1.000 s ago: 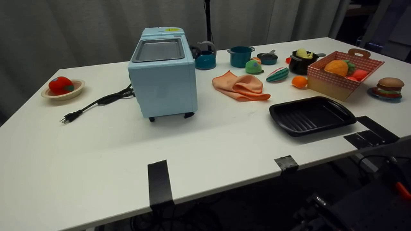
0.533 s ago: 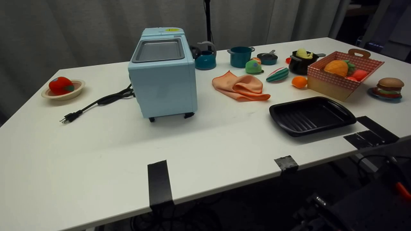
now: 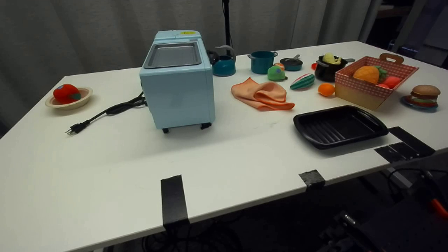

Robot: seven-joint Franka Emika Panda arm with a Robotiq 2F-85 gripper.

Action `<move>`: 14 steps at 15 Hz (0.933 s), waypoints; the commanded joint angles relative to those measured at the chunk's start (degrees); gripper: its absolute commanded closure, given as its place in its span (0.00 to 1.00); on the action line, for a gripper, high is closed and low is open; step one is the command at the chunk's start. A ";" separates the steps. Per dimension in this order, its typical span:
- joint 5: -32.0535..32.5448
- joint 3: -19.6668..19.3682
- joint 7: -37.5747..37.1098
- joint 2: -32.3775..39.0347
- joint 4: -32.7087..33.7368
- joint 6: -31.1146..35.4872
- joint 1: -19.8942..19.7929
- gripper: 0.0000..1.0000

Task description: Pick up the pineapple plush toy from the carton box and put it in the black tray

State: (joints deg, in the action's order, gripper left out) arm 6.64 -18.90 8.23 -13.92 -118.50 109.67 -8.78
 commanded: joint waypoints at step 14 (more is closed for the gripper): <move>-6.53 1.16 -6.59 18.22 13.62 -0.67 -3.62 0.00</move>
State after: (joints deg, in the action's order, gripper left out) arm 3.95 -18.27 3.04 -3.33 -111.37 109.64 -10.55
